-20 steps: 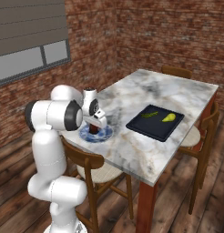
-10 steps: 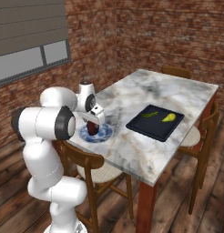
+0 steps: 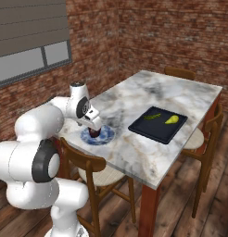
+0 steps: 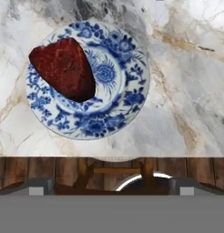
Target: Create a steak meal by picking up the steak and asparagus from the tray and placing them on the plate. Leave the pear on the tray.
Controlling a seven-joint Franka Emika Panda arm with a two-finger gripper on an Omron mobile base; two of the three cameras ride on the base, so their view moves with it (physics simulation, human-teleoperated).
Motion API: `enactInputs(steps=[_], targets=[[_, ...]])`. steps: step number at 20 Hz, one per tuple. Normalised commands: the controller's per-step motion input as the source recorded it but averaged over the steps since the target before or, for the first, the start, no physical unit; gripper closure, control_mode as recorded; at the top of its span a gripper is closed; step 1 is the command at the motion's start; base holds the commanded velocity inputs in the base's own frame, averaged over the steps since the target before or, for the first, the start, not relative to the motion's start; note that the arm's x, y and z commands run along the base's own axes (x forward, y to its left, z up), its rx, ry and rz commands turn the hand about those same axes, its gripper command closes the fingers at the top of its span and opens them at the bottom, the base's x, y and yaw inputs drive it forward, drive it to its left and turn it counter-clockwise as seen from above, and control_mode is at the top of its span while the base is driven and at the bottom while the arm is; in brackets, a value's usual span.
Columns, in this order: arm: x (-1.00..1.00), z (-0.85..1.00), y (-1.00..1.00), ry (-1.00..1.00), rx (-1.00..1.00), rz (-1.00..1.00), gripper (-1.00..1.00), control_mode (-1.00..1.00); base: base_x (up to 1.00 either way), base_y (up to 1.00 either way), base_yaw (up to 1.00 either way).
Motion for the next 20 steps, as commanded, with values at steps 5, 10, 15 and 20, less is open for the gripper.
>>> enactInputs(steps=[5, 10, 15, 20], targets=[[-0.52, 0.42, -0.1, -0.01, 0.0, 0.04, -1.0, -1.0, 0.0, 0.0, 0.0], [-0.14, 0.36, -0.03, 0.0, 0.0, 0.03, -1.0, -1.0, 0.0, 0.0, 0.0], [0.0, 0.0, 0.0, 0.0, 0.0, 0.0, -1.0, 1.0, -0.82, -0.28, 0.01], [0.0, 0.0, 0.0, 0.0, 0.0, 0.0, -1.0, 1.0, -0.79, -0.75, 0.08]])
